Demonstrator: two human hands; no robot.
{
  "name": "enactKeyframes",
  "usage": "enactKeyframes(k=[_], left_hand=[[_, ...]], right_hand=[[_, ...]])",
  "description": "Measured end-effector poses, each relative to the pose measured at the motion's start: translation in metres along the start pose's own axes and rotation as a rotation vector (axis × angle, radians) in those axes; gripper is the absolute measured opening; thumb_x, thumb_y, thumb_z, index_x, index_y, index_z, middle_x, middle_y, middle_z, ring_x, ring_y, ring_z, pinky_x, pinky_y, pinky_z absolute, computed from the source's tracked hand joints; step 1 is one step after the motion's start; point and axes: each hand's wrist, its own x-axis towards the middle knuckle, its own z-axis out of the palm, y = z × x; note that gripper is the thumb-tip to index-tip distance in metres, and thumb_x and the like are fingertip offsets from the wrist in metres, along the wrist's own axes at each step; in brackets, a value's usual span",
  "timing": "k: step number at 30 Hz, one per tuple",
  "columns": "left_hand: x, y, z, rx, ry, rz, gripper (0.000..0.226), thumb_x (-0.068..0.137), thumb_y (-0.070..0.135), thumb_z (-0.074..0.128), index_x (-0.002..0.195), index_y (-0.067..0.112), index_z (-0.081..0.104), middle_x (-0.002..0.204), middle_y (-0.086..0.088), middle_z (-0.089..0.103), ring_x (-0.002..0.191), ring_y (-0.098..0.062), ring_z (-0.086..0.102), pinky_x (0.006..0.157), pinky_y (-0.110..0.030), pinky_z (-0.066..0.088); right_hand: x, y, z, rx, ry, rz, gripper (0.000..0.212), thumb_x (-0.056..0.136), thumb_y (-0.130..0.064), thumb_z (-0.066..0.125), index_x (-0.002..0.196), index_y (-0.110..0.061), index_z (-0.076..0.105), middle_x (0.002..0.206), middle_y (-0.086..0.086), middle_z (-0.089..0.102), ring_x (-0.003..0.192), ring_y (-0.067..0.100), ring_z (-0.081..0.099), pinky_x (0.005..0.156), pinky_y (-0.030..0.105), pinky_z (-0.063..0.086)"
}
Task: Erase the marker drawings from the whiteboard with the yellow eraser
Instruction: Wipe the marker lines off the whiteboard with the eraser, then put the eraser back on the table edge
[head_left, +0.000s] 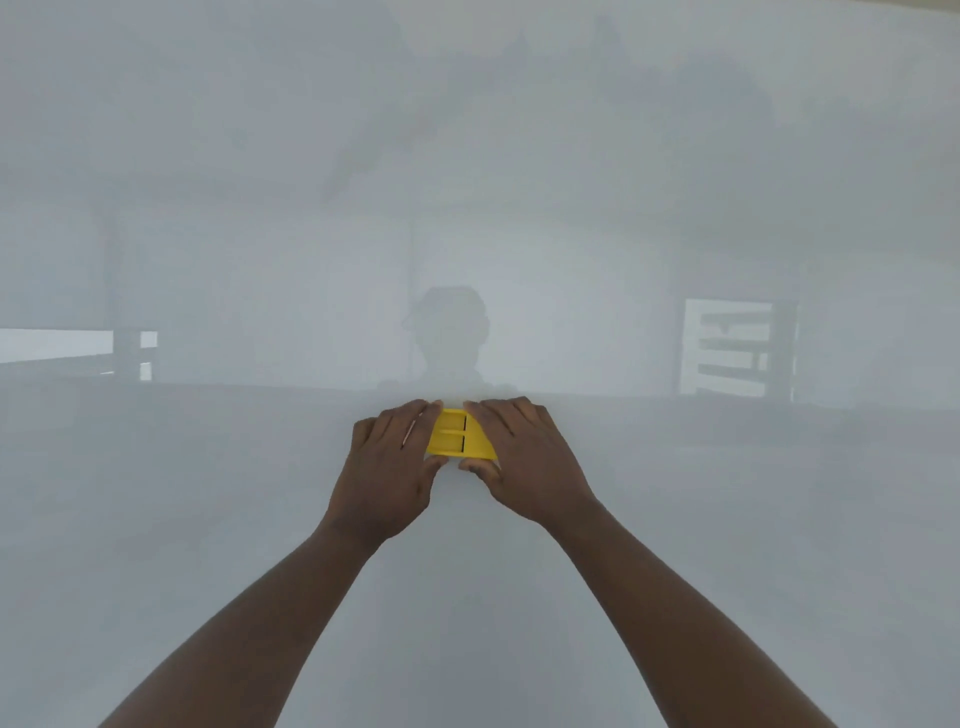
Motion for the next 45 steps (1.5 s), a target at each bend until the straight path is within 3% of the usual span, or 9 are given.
enactKeyframes(k=[4, 9, 12, 16, 22, 30, 33, 38, 45], left_hand=[[0.007, 0.009, -0.016, -0.112, -0.063, -0.047, 0.050, 0.089, 0.028, 0.068, 0.130, 0.002, 0.058, 0.126, -0.015, 0.063, 0.106, -0.035, 0.062, 0.086, -0.046, 0.047], [0.010, 0.017, -0.035, -0.247, -0.113, -0.093, 0.050, 0.088, 0.024, 0.068, 0.132, 0.005, 0.052, 0.125, -0.012, 0.055, 0.109, -0.031, 0.053, 0.092, -0.042, 0.041], [0.008, 0.015, -0.041, -0.374, -0.147, -0.176, 0.045, 0.089, 0.019, 0.067, 0.129, 0.004, 0.052, 0.121, -0.014, 0.052, 0.108, -0.033, 0.051, 0.093, -0.045, 0.042], [0.002, 0.025, -0.037, -0.585, -0.191, -0.236, 0.040, 0.089, 0.008, 0.064, 0.127, 0.000, 0.053, 0.121, -0.018, 0.050, 0.108, -0.036, 0.052, 0.092, -0.048, 0.046], [0.007, 0.087, -0.018, -0.793, -0.255, -0.207, 0.042, 0.092, 0.005, 0.061, 0.133, -0.001, 0.052, 0.128, -0.019, 0.050, 0.115, -0.034, 0.052, 0.092, -0.033, 0.040], [0.018, 0.266, 0.016, -0.973, -0.361, -0.089, 0.049, 0.097, 0.009, 0.056, 0.144, 0.001, 0.045, 0.145, -0.019, 0.048, 0.132, -0.035, 0.049, 0.110, -0.043, 0.041], [0.020, 0.350, 0.030, -1.069, -0.407, -0.063, 0.046, 0.096, 0.008, 0.057, 0.141, 0.002, 0.049, 0.140, -0.019, 0.053, 0.127, -0.035, 0.052, 0.106, -0.042, 0.044], [0.017, 0.494, 0.045, -1.213, -0.513, 0.010, 0.040, 0.093, 0.005, 0.061, 0.132, 0.003, 0.056, 0.133, -0.017, 0.060, 0.121, -0.033, 0.057, 0.094, -0.027, 0.039], [-0.014, 0.674, 0.053, -1.352, -0.715, 0.144, 0.044, 0.090, 0.001, 0.059, 0.134, 0.006, 0.059, 0.131, -0.016, 0.064, 0.120, -0.032, 0.059, 0.097, -0.032, 0.045]], right_hand=[[-0.001, 0.010, -0.014, 0.120, -0.054, 0.046, 0.067, 0.085, -0.052, 0.068, 0.137, -0.013, 0.052, 0.129, 0.003, 0.061, 0.119, 0.025, 0.054, 0.099, 0.038, 0.038], [-0.018, 0.015, -0.039, 0.108, -0.070, 0.201, 0.068, 0.082, -0.062, 0.064, 0.138, -0.026, 0.047, 0.135, -0.005, 0.054, 0.124, 0.016, 0.046, 0.099, 0.034, 0.026], [-0.034, 0.018, -0.059, 0.177, -0.099, 0.325, 0.063, 0.086, -0.057, 0.063, 0.139, -0.028, 0.045, 0.135, -0.007, 0.051, 0.125, 0.013, 0.043, 0.098, 0.034, 0.023], [-0.058, 0.012, -0.084, 0.303, -0.086, 0.466, 0.047, 0.091, -0.039, 0.067, 0.132, -0.022, 0.051, 0.124, -0.006, 0.058, 0.111, 0.013, 0.057, 0.103, 0.048, 0.033], [-0.116, 0.012, -0.127, 0.286, -0.015, 0.650, 0.045, 0.091, -0.029, 0.068, 0.131, -0.013, 0.053, 0.121, 0.002, 0.059, 0.103, 0.014, 0.058, 0.098, 0.056, 0.043], [-0.242, 0.059, -0.227, 0.036, -0.002, 0.866, 0.048, 0.088, -0.030, 0.072, 0.129, -0.012, 0.054, 0.121, 0.005, 0.058, 0.097, 0.010, 0.056, 0.097, 0.057, 0.043], [-0.297, 0.081, -0.272, -0.075, -0.008, 0.960, 0.049, 0.087, -0.030, 0.073, 0.128, -0.010, 0.055, 0.122, 0.007, 0.058, 0.096, 0.010, 0.055, 0.098, 0.056, 0.043], [-0.393, 0.114, -0.348, -0.263, -0.064, 1.114, 0.050, 0.085, -0.031, 0.075, 0.127, -0.011, 0.056, 0.122, 0.005, 0.058, 0.094, 0.007, 0.054, 0.099, 0.053, 0.042], [-0.533, 0.135, -0.427, -0.462, -0.166, 1.365, 0.051, 0.083, -0.040, 0.075, 0.124, -0.015, 0.056, 0.121, 0.002, 0.059, 0.095, 0.009, 0.057, 0.097, 0.045, 0.042]])
